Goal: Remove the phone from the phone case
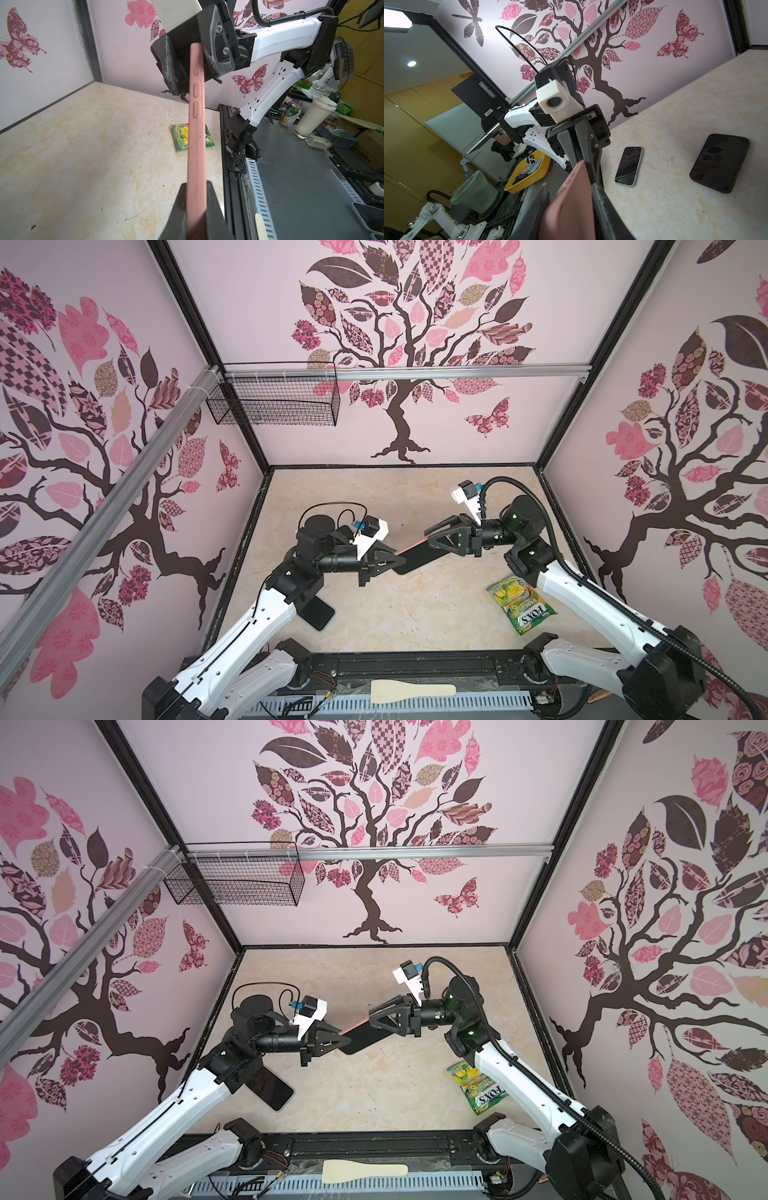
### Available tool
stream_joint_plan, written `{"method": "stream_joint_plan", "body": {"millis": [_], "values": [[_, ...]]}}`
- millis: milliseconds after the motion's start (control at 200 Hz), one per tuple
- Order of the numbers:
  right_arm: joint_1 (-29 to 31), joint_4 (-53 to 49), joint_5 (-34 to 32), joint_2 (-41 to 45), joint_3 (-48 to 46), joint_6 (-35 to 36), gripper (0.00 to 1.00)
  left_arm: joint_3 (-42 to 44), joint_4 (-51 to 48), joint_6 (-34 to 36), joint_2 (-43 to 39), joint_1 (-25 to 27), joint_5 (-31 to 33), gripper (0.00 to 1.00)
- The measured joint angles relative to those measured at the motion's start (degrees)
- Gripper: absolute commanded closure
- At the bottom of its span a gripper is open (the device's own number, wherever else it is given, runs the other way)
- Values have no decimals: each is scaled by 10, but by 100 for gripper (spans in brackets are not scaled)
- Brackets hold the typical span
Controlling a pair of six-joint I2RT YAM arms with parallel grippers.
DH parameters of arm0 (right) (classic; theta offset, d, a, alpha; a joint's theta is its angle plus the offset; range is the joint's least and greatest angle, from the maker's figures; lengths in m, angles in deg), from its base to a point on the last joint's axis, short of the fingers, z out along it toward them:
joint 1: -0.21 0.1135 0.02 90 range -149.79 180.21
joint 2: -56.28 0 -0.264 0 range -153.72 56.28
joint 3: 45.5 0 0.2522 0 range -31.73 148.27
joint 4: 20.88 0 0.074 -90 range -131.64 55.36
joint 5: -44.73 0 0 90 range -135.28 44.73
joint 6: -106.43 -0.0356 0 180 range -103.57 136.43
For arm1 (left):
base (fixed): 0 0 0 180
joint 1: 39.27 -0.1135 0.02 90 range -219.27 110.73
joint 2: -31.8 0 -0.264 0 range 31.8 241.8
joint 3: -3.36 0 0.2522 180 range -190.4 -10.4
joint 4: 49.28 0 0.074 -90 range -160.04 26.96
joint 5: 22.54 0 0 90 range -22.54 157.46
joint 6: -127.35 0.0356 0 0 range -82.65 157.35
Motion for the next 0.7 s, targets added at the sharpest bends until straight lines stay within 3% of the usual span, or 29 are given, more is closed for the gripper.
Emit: {"method": "stream_joint_plan", "body": {"millis": [700], "values": [[6, -6, 9, -19, 9, -34, 71, -1, -39, 33, -1, 4, 20, 100]]}}
